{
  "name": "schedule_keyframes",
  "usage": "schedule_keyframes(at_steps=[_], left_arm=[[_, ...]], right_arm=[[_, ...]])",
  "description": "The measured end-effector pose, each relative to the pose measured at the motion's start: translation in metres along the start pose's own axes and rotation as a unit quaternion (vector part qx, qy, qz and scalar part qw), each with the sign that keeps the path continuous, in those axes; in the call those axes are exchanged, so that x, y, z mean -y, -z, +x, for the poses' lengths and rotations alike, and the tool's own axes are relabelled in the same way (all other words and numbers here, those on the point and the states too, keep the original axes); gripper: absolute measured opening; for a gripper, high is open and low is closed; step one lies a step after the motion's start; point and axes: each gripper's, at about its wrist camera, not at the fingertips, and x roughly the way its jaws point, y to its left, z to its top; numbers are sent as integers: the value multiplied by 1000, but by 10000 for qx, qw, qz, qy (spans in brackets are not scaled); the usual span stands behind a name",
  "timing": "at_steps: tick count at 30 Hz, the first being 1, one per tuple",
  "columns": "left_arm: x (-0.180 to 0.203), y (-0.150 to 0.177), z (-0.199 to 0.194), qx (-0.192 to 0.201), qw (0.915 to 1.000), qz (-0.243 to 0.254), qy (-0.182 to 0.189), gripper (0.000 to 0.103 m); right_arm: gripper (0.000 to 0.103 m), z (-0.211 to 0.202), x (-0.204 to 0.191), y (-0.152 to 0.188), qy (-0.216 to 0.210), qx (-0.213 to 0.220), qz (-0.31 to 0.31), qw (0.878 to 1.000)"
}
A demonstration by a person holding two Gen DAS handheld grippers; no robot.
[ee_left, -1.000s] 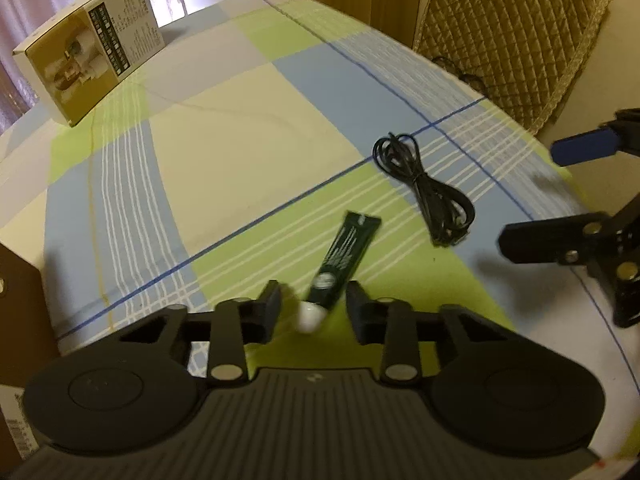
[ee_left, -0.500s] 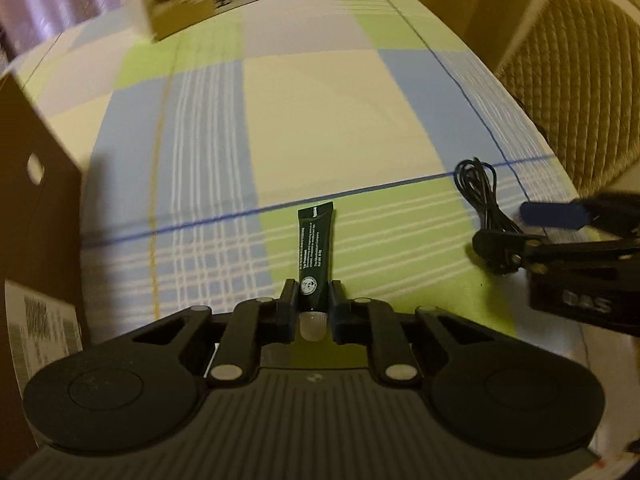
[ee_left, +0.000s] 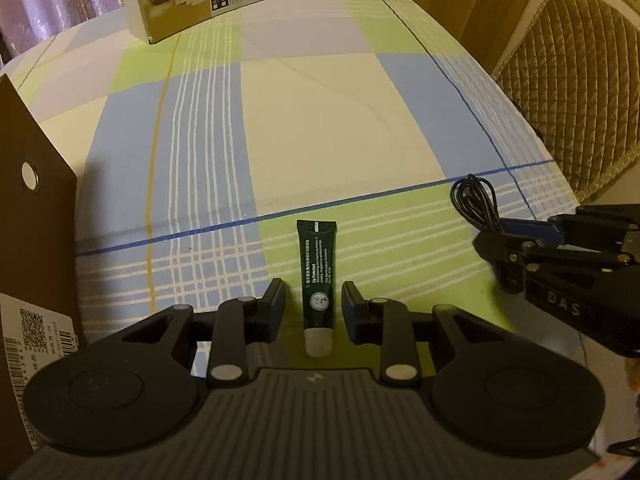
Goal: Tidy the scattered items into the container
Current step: 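Lift and carry the green tube and black cable over the box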
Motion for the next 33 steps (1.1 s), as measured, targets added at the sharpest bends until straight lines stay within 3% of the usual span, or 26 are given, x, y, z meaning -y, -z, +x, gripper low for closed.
schedule_keyframes(at_steps=[6,11,18,28,30,32,33], left_arm=[[-1,4,-3,46,10000,56,-17,13],[4,17,-12,22,9998,196,73,12],[-1,74,-43,-65,9983,571,17,12],[-35,139,-83,-343,9993,38,-171,12],[-39,140,-84,-338,9992,-99,-180,13],[-41,138,-84,-313,9991,-204,-181,15],[-41,136,-83,-304,9991,-213,-180,19]], right_arm=[[13,-10,-3,13,-142,-50,-86,9998],[13,-20,-7,26,-426,-137,-187,9988],[13,-37,-20,53,-921,-287,-551,9938],[14,-47,-39,67,-1169,-383,-900,9883],[17,-46,-42,66,-1161,-389,-891,9885],[38,-45,-44,65,-1107,-346,-892,9892],[44,-46,-45,64,-1079,-281,-893,9897]])
